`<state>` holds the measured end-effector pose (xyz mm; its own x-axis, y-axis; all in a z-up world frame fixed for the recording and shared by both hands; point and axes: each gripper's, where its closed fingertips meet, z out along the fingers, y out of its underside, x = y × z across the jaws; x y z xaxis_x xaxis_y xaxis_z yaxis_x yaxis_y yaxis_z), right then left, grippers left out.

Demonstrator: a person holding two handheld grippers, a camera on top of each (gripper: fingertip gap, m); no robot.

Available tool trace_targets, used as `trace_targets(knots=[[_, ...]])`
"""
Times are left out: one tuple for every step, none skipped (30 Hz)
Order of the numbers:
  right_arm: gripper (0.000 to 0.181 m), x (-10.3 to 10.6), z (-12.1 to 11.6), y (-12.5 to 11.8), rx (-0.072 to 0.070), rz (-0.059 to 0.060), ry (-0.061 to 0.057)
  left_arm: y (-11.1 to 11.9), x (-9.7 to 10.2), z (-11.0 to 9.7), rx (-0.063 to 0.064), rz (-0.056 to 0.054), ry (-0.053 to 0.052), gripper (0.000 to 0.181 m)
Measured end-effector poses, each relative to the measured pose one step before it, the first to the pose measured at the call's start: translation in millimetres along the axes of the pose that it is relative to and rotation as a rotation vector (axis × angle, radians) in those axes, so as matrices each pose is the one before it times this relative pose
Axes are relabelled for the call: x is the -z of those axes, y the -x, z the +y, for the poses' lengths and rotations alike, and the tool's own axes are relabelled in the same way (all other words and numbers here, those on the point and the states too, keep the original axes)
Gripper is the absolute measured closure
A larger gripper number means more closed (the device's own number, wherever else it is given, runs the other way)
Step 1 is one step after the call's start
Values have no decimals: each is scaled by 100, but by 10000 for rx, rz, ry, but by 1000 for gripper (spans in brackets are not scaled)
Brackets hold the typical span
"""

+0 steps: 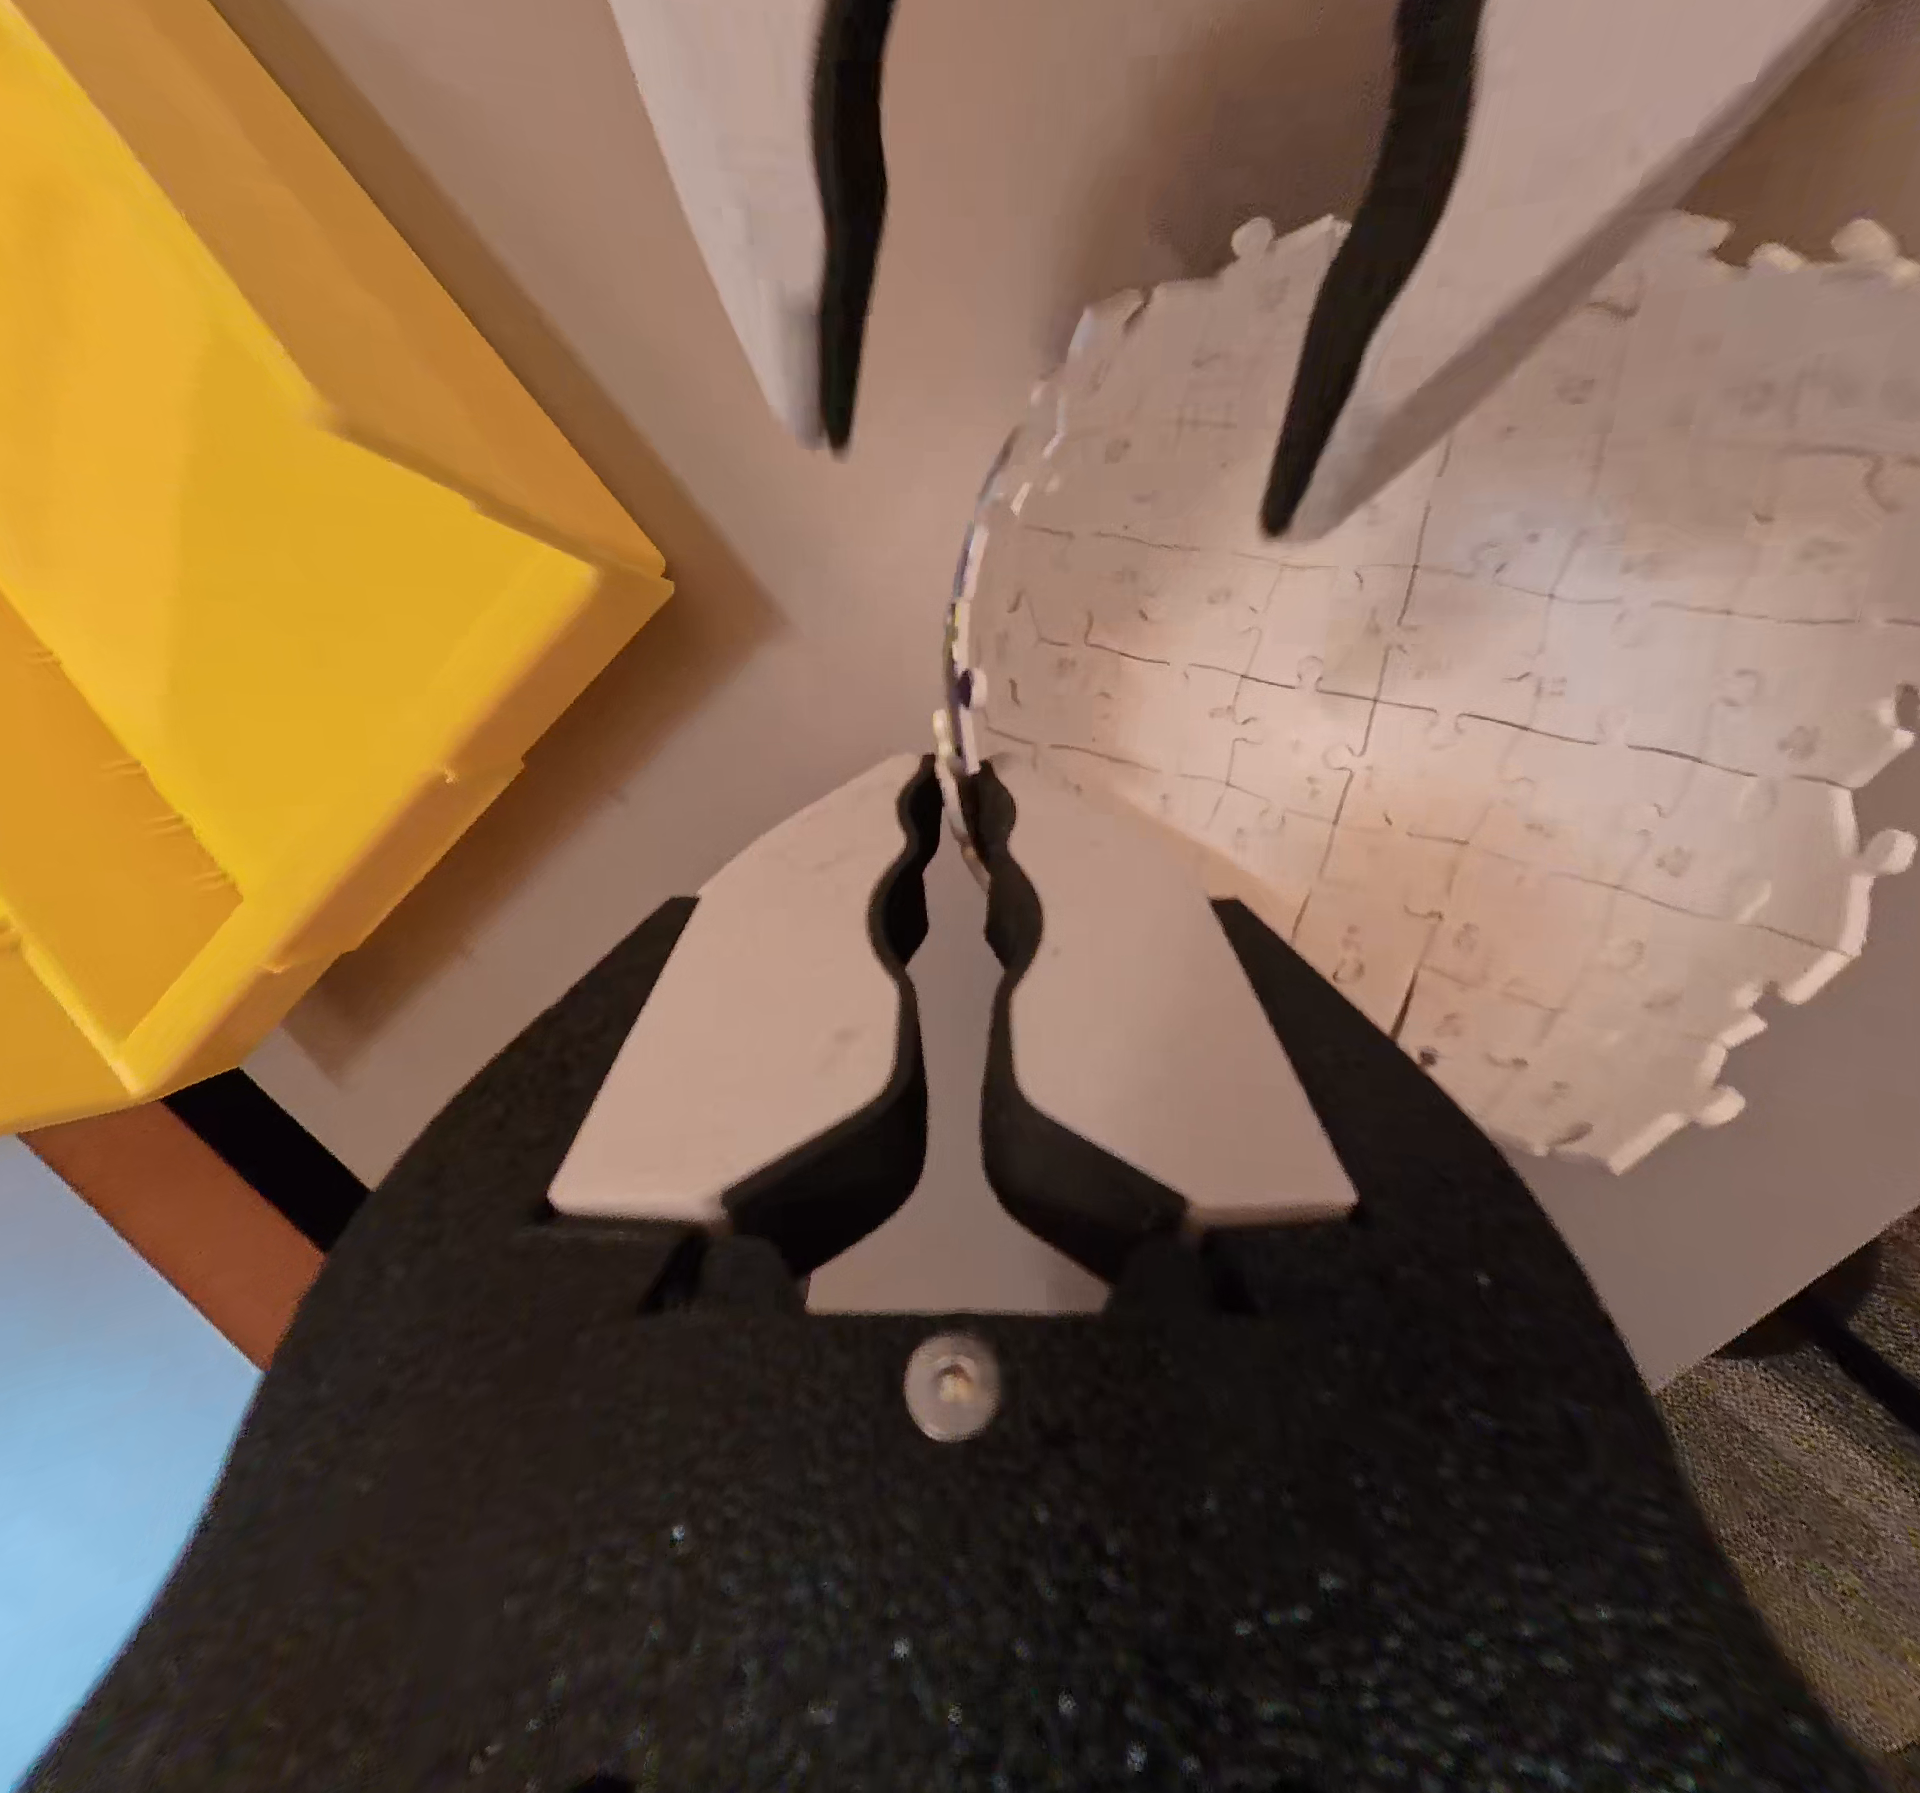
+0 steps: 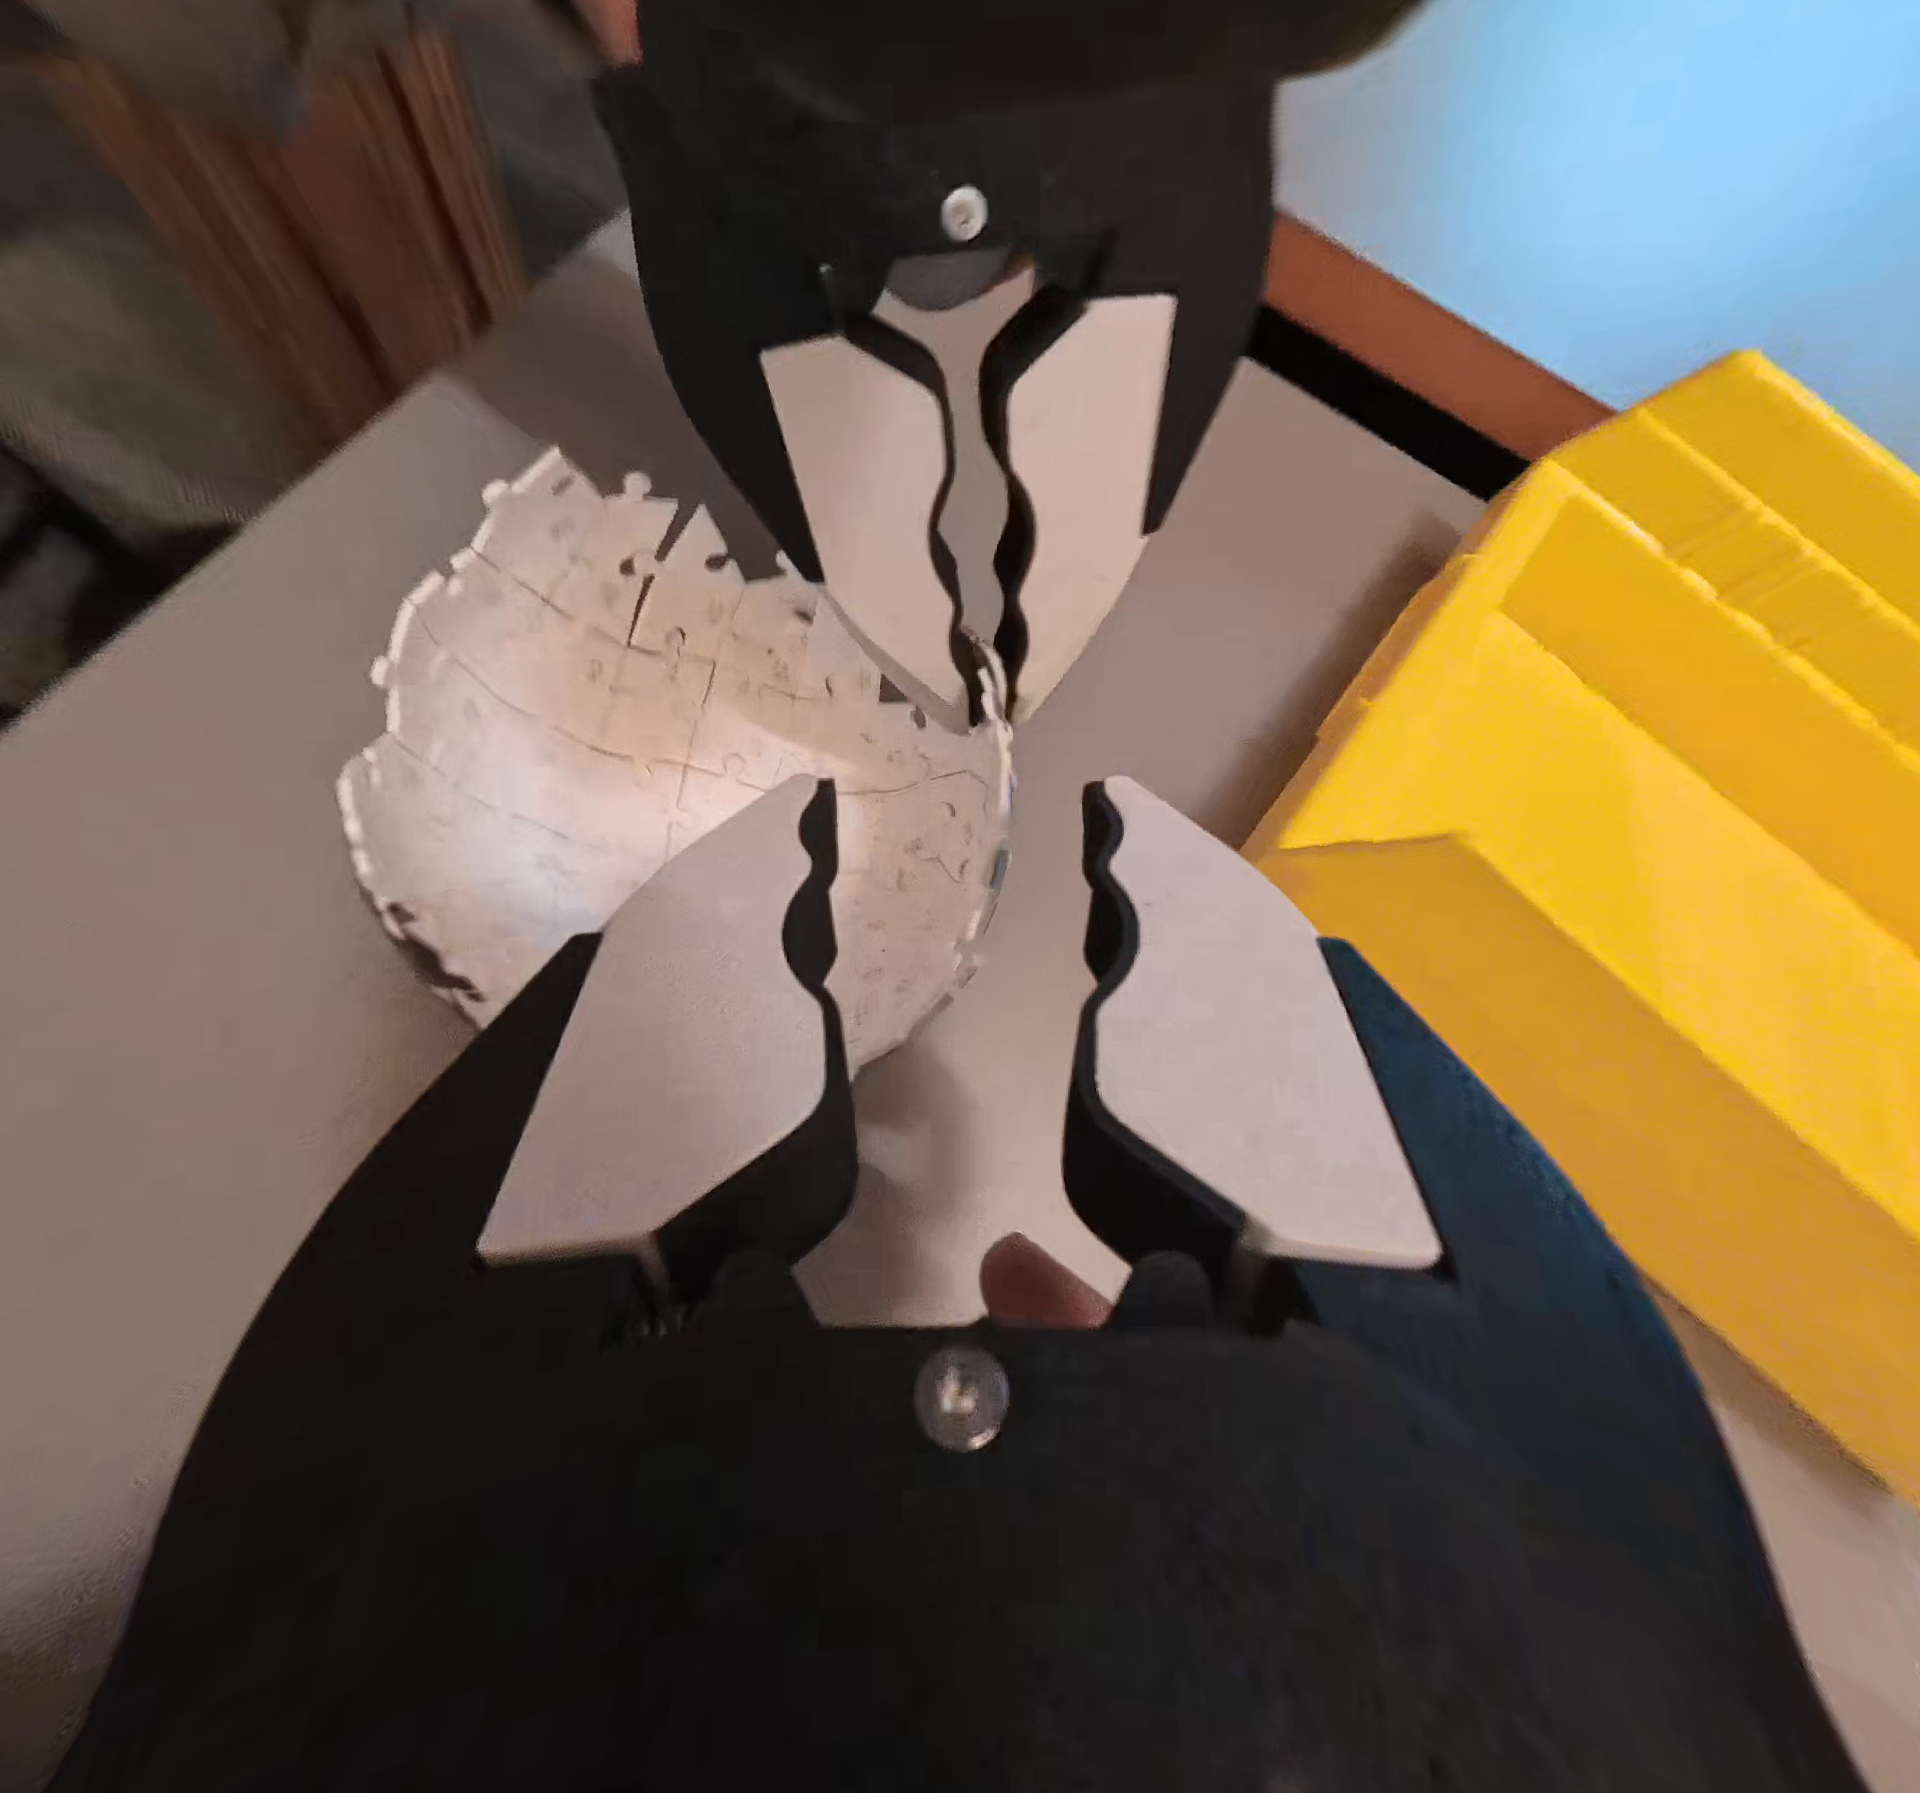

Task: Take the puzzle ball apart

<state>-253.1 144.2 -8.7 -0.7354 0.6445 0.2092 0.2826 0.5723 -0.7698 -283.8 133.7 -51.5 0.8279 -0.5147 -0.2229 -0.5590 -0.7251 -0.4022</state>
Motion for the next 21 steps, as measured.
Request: trace_targets(knots=[[138, -531, 138, 60, 214, -59, 227, 37, -67, 31, 2, 0, -30, 177], [141, -405, 128, -187, 124, 98, 165, 51, -39, 96, -31, -8, 9, 177], [145, -289, 208, -349, 83, 211, 173, 24, -36, 90, -37, -1, 8, 177], [148, -219, 203, -269, 85, 154, 142, 18, -20, 43, -24, 10, -20, 177], [151, -182, 126, -165, 73, 73, 72, -1, 2, 20, -12, 15, -39, 177], [153, -174, 14, -132, 22, 41, 11, 7, -12, 37, -13, 14, -21, 177], [155, -151, -88, 12, -36, -65, -26, 15, -11, 80, -19, 8, 5, 177], [156, -81, -196, 8, -53, -56, -75, 8, -23, 75, -16, 7, 8, 177], [157, -45, -235, -193, -38, 80, -85, 8, -22, 32, -4, -2, -15, 177], [158, -68, -172, -150, -6, 52, -30, 1, -17, -25, 3, 2, -39, 177], [158, -115, -94, -36, -13, -31, 22, 5, -31, -28, 2, 2, -39, 177], [158, -189, -47, 31, 4, -76, 60, 9, -14, -12, 12, 5, -23, 177], [158, -185, 13, 3, 22, -26, 94, 10, -30, -23, 9, 6, -19, 177], [158, -166, 75, 33, 43, -34, 124, 3, -14, -64, -4, 8, -38, 177], [159, -123, 59, 23, 53, -4, 87, -13, -13, -87, -3, 15, -47, 177], [163, -79, 7, -12, 49, 26, 31, -18, -2, -90, 0, 16, -37, 177], [167, -81, -12, -49, 24, 41, 3, -3, -11, -66, -13, 8, -25, 177], [169, -99, 54, -25, 10, 18, 35, 9, -46, -29, -20, -4, 3, 177], [175, -76, 163, 140, 6, -79, 86, 63, -72, 49, -9, -18, 50, 177], [177, -67, 131, 98, 9, -29, 58, 43, -88, 82, 10, 15, 47, 177], [178, -25, 83, -78, 19, 88, 20, 10, -84, 10, 24, 41, -4, 177]])
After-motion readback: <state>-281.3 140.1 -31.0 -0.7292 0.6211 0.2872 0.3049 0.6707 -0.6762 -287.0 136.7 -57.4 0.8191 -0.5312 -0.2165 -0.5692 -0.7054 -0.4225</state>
